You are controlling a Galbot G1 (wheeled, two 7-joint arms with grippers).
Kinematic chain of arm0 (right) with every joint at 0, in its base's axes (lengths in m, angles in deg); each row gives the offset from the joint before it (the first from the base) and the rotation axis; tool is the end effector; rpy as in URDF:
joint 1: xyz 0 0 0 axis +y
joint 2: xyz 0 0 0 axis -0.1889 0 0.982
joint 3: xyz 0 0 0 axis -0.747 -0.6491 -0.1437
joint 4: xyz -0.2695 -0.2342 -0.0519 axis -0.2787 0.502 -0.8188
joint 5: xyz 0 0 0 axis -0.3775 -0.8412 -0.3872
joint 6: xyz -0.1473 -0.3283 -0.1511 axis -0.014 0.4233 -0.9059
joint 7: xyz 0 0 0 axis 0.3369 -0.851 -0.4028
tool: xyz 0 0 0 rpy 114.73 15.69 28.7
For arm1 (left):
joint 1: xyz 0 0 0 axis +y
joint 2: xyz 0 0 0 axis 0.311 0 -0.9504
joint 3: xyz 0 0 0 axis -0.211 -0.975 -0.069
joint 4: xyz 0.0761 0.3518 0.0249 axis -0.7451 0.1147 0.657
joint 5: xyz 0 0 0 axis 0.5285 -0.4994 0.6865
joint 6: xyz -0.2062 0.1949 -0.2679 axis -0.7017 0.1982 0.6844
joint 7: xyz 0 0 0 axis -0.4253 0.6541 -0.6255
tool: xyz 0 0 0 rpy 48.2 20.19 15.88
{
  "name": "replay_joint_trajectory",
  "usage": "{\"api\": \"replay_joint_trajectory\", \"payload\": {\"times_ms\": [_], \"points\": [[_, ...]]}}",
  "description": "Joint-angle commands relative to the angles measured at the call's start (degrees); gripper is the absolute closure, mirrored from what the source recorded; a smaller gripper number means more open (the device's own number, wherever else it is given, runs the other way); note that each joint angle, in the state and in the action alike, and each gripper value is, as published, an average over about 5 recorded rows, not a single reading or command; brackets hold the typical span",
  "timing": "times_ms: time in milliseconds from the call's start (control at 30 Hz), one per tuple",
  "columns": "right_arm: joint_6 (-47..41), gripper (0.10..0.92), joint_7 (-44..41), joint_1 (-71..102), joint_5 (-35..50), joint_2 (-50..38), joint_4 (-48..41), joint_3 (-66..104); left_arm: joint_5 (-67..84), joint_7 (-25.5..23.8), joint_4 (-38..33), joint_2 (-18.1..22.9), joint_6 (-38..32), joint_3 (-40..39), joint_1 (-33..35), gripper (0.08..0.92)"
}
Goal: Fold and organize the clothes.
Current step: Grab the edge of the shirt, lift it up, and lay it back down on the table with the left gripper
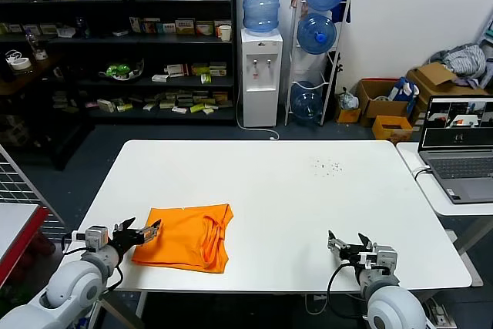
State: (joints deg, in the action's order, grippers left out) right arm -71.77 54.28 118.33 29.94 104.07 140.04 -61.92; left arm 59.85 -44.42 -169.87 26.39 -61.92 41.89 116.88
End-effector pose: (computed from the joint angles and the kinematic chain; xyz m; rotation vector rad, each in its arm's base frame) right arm 0.2692 -0.0567 -0.3174 -0.0608 -2.5467 -0.0887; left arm 0.3221 0.1609 -0.3296 -0.1775 -2.5517 0.0108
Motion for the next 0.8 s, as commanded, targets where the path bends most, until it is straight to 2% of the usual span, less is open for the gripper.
{"api": "replay_joint_trajectory", "payload": {"times_ms": [33, 600, 700, 800], "points": [[0.1, 0.203, 0.0, 0.3, 0.0, -0.2, 0.1, 0.4, -2.0, -12.4, 9.0, -4.6, -2.4, 0.2, 0.1, 0.177], [0.0, 0.203, 0.1, -0.1, 0.2, -0.4, -0.5, 0.0, -1.0, -10.3, 6.4, -3.4, -0.1, -1.1, 0.7, 0.182], [0.0, 0.203, 0.1, 0.0, 0.2, -0.5, -0.4, 0.2, -1.2, -10.0, 6.6, -2.8, 0.0, -1.4, 0.3, 0.228], [0.0, 0.203, 0.1, 0.1, 0.2, -0.5, -0.4, 0.2, -1.3, -9.8, 6.7, -2.2, -0.1, -1.7, -0.1, 0.312]]}}
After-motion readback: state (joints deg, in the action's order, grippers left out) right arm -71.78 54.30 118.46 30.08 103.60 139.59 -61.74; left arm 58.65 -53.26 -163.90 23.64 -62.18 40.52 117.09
